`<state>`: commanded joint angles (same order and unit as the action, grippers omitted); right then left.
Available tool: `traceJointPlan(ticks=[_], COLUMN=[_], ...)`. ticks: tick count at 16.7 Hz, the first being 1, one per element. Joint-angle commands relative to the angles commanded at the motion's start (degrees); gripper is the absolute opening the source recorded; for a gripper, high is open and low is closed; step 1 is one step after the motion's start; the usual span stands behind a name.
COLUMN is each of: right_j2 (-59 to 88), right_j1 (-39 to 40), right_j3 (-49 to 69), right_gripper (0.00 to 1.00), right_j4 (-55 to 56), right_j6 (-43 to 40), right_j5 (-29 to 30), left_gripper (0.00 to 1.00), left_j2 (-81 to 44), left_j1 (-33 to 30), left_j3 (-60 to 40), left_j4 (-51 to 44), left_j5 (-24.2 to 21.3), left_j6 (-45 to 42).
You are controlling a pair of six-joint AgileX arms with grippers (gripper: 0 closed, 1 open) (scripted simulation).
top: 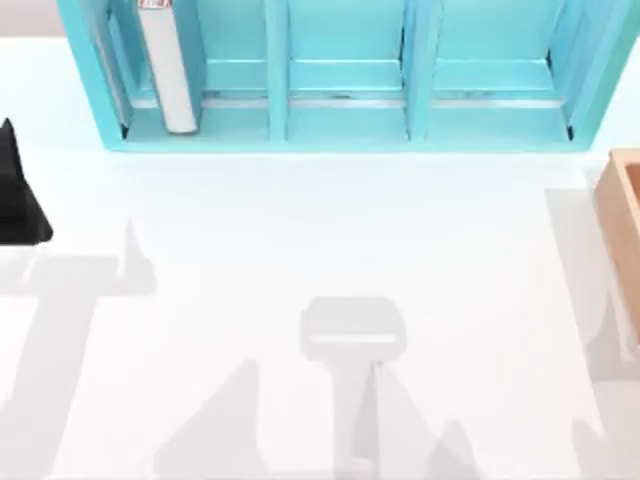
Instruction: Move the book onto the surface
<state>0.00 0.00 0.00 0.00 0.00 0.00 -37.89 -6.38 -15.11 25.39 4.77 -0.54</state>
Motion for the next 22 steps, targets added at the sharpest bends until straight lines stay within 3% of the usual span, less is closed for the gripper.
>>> traceJointPlan(ticks=[8, 13, 17, 22], right_j2=[0.0, 0.0, 0.0, 0.0], right_j1=[0.0, 0.0, 0.0, 0.0], right_j3=[0.0, 0.0, 0.0, 0.0], right_gripper=[1.0, 1.0, 1.0, 1.0], right_j4=[0.0, 0.0, 0.0, 0.0], right_j6=[0.0, 0.0, 0.0, 0.0], right_j5=[0.0, 0.0, 0.0, 0.0], left_gripper=[1.0, 1.0, 1.0, 1.0], left_j2=[-49.6, -73.5, -82.5, -83.4], left_j1=[-6.8, -10.4, -12.0, -12.1], left_j3=[-15.9, -23.8, -27.2, -27.6], left_j4=[27.9, 41.4, 47.1, 47.7], left_j5=[6.2, 8.7, 9.6, 9.7], left_j6=[0.0, 0.5, 0.9, 0.9])
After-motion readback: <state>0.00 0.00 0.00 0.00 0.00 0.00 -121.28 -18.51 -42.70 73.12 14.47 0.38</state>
